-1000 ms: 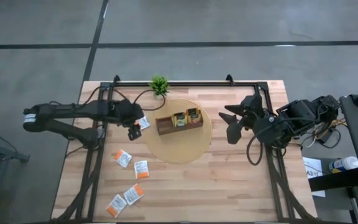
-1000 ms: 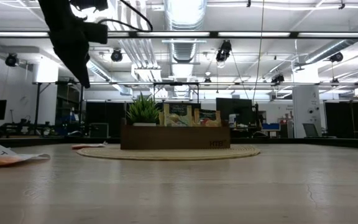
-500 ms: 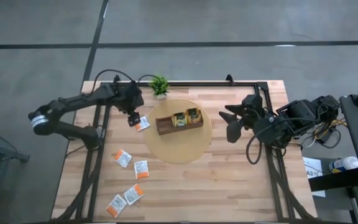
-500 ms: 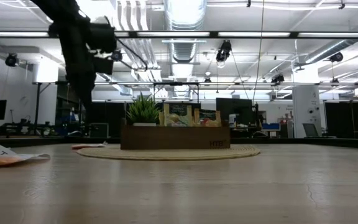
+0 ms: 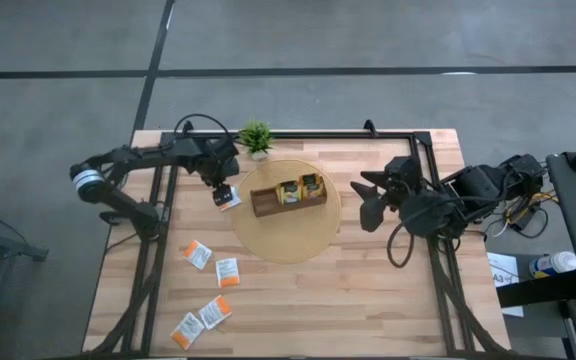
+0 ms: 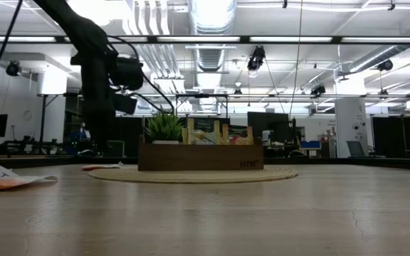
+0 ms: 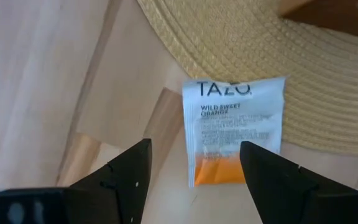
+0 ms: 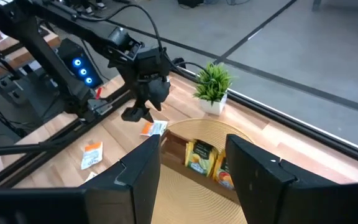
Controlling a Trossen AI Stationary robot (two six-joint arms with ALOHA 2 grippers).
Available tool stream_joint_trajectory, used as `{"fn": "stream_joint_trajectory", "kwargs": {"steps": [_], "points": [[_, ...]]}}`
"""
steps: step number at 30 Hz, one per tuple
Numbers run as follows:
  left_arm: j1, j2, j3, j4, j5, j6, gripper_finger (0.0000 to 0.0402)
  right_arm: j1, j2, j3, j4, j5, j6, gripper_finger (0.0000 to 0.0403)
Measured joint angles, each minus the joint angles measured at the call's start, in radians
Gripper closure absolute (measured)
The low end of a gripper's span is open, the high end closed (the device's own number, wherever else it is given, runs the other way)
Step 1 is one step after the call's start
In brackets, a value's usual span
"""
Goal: Pick & Place Tea
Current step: Put the white tea bag into the left section of the wooden organizer
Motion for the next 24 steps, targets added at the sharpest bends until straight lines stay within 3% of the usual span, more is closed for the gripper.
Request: {"fn": "stream_joint_trajectory", "kwargs": {"steps": [17,20,24], "points": [[-0.007,0.156,0.003,0.075,0.01,0.025,0.0168,0.0,-0.001,-0.004,0.0,0.002,0.004,0.0225],[-0.008,0.168,0.003,0.077,0.003,0.027,0.019,0.0,-0.003,-0.004,0.001,0.017,0.003,0.0225],[-0.008,0.168,0.003,0.079,-0.008,0.027,0.0256,-0.001,-0.008,-0.004,0.001,0.024,0.003,0.0225]]}}
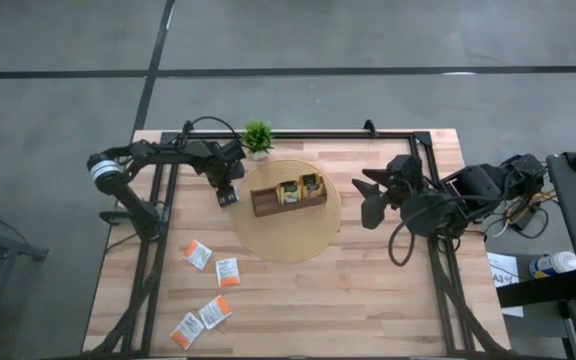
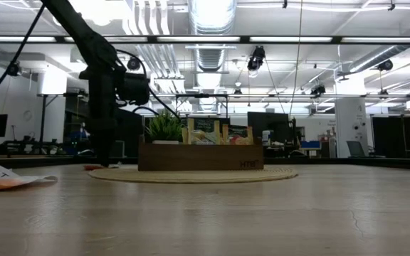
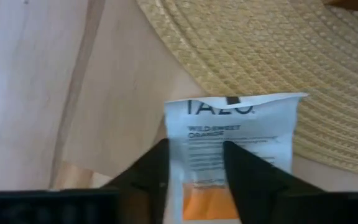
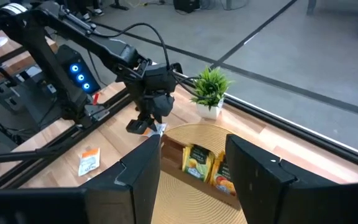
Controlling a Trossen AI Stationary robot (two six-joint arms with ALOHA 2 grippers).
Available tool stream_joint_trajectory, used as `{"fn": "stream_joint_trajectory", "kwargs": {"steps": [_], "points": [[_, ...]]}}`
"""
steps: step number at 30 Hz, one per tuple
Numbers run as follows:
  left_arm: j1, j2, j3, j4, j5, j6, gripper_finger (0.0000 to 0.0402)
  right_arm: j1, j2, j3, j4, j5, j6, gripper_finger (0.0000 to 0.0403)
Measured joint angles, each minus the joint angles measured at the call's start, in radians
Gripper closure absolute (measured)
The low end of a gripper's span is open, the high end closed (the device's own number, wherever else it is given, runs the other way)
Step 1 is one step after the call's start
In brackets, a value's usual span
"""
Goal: Pick & Place Tea
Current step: Put the white tea bag into the left section of the wooden organizer
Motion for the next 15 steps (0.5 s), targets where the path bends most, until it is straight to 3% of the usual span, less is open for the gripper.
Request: {"fn": "stream_joint_trajectory", "kwargs": {"steps": [6,15], "points": [[0.0,0.001,-0.001,0.001,-0.021,0.0,0.0387,0.0,-0.001,0.0,0.0,0.0,-0.002,0.0225],[0.0,-0.02,-0.003,-0.011,-0.007,0.004,0.0401,0.0,-0.001,0.0,0.0,0.0,-0.008,0.0225]]}}
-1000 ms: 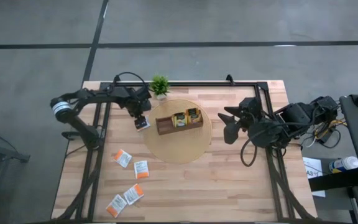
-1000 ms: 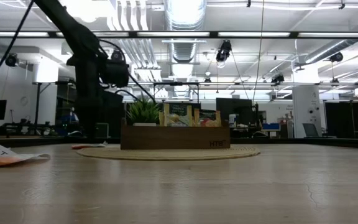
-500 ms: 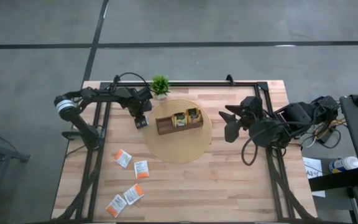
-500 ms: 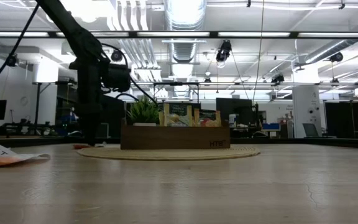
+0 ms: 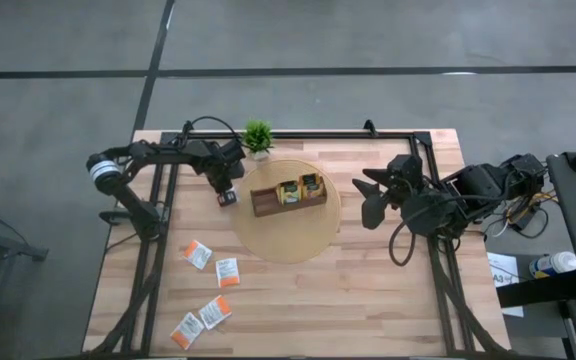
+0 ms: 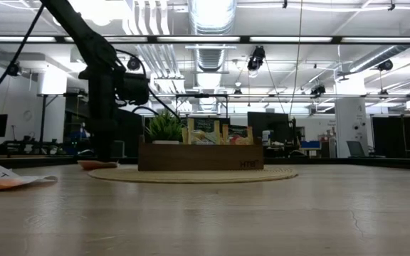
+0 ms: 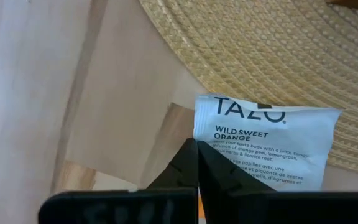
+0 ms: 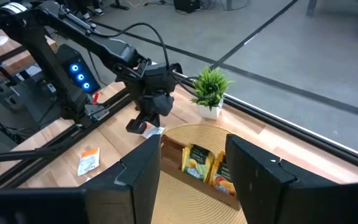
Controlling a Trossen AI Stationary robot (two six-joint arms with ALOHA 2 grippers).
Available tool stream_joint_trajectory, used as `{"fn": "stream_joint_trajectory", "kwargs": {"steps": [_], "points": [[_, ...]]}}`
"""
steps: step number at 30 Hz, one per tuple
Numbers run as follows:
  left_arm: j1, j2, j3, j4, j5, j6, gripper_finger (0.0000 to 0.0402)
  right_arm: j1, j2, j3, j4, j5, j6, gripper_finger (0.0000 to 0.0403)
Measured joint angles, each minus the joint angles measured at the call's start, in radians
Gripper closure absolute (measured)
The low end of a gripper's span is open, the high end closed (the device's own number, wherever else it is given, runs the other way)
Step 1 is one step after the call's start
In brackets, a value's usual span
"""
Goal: Pick & Place Tea
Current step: Put the white tea bag into the left section of the wooden organizer
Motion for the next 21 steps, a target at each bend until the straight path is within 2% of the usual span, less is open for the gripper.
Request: {"fn": "stream_joint_trajectory", "kwargs": {"steps": [12,21], "points": [[-0.007,-0.075,-0.005,-0.115,0.047,-0.035,0.0401,0.0,0.0,0.0,0.0,0.0,-0.009,0.0225],[-0.027,-0.196,-0.004,-0.183,0.085,-0.089,0.0401,0.0,0.0,0.0,0.001,-0.001,-0.019,0.0225]]}}
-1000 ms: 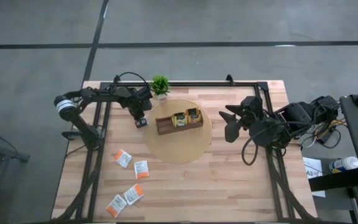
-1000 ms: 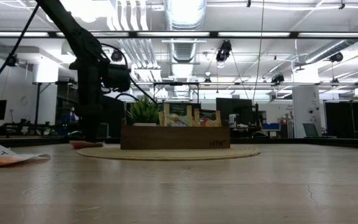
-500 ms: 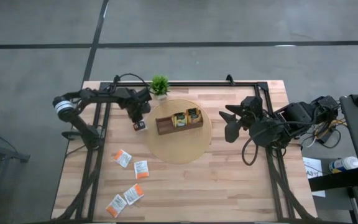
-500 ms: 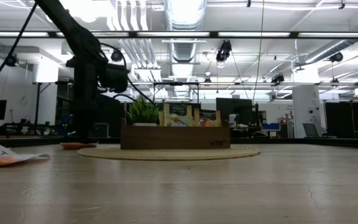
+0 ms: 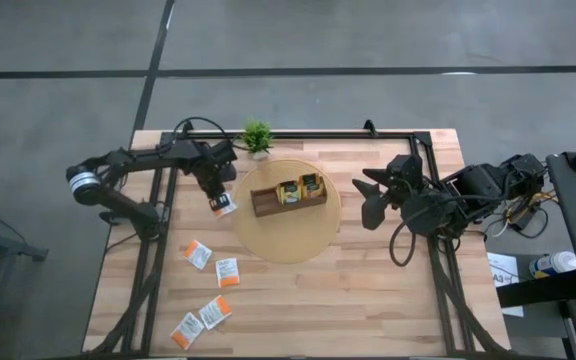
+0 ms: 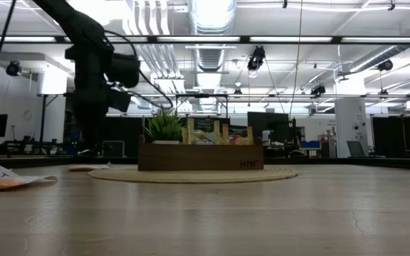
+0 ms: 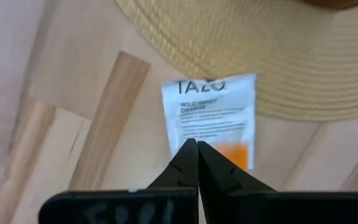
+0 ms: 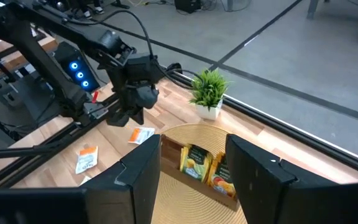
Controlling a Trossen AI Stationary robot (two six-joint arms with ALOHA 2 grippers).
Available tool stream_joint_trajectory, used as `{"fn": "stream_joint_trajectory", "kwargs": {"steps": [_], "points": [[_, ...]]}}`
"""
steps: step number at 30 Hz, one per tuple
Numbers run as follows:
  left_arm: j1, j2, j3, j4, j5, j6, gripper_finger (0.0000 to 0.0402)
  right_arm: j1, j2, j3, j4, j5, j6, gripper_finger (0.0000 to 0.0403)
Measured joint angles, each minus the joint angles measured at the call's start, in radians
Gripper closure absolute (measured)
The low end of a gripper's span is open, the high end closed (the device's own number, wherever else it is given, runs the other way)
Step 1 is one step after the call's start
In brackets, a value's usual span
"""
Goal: Pick & Place Tea
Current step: Put the white tea bag into the left section of the wooden organizer
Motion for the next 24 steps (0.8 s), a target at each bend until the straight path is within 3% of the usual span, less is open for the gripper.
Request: {"fn": "stream_joint_trajectory", "kwargs": {"steps": [7,11,15,24], "points": [[-0.024,-0.087,0.0,0.021,0.013,-0.05,0.0401,0.0,0.0,0.0,0.0,-0.001,0.0,0.0225],[-0.026,-0.098,-0.01,0.022,0.112,-0.057,0.0386,0.0,0.0,0.0,0.0,-0.001,0.0,0.0225],[-0.028,-0.1,-0.01,0.01,0.185,-0.075,0.0334,0.0,0.0,0.0,0.0,-0.001,0.001,0.0225],[-0.041,-0.098,-0.092,0.004,0.119,-0.097,0.0189,0.0,0.0,0.0,0.0,-0.001,0.003,0.0225]]}}
